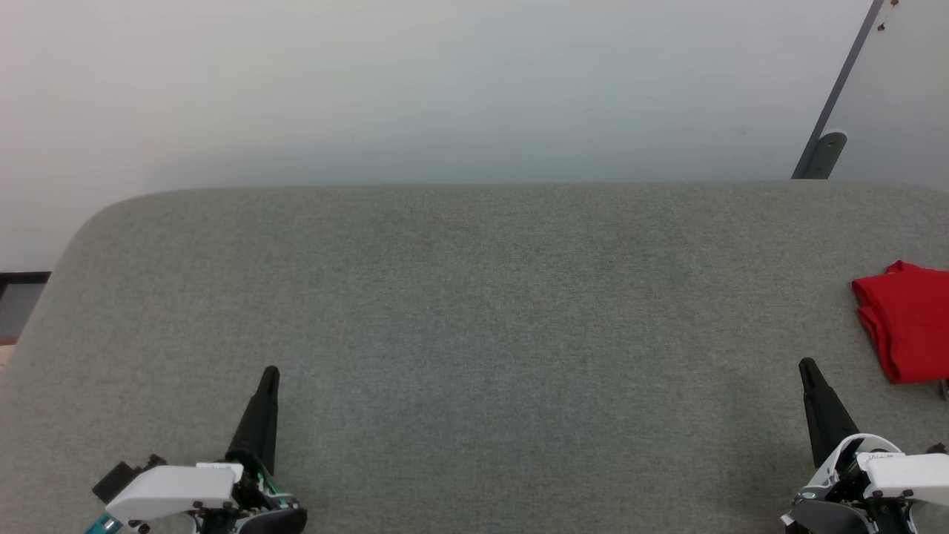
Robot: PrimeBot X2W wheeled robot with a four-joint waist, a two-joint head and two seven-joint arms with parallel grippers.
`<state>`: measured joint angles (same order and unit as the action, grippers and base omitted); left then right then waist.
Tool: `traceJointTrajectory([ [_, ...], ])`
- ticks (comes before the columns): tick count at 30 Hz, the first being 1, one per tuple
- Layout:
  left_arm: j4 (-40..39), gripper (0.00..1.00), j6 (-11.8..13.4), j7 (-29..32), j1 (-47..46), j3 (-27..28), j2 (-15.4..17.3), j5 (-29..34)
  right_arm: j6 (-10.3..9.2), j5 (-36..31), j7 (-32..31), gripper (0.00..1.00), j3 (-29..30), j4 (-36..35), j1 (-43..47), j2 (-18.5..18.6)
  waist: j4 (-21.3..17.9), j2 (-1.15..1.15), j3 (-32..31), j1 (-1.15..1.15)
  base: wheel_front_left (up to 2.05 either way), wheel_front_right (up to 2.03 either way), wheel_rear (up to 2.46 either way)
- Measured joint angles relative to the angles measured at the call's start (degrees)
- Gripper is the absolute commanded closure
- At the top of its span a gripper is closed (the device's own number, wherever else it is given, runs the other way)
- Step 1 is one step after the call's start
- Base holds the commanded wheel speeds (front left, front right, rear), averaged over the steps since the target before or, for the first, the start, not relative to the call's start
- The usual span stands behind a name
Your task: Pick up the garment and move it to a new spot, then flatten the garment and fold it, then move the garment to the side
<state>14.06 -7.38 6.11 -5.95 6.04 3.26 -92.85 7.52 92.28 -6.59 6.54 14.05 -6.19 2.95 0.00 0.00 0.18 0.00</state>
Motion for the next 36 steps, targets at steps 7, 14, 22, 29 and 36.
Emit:
traceJointTrajectory([
  [7, 0.00, 1.00, 0.00, 0.01, -0.01, 0.05, -0.03, 0.03, 0.00, 0.00, 0.00, 1.00, 0.00, 0.00, 0.00, 0.00, 0.00, 0.00, 0.00, 0.00, 0.00, 0.00, 0.00],
  [14, 0.00, 1.00, 0.00, 0.18, -0.01, 0.10, -0.05, 0.07, 0.00, 0.00, 0.00, 1.00, 0.00, 0.00, 0.00, 0.00, 0.00, 0.00, 0.00, 0.00, 0.00, 0.00, 0.00],
  [22, 0.00, 1.00, 0.00, 0.19, -0.01, 0.13, -0.08, 0.08, 0.00, 0.00, 0.00, 1.00, 0.00, 0.00, 0.00, 0.00, 0.00, 0.00, 0.00, 0.00, 0.00, 0.00, 0.00],
  [29, 0.00, 1.00, 0.00, 0.25, -0.01, 0.16, -0.10, 0.10, 0.00, 0.00, 0.00, 1.00, 0.00, 0.00, 0.00, 0.00, 0.00, 0.00, 0.00, 0.00, 0.00, 0.00, 0.00],
  [36, 0.00, 1.00, 0.00, 0.25, -0.02, 0.20, -0.13, 0.15, 0.00, 0.00, 0.00, 1.00, 0.00, 0.00, 0.00, 0.00, 0.00, 0.00, 0.00, 0.00, 0.00, 0.00, 0.00],
])
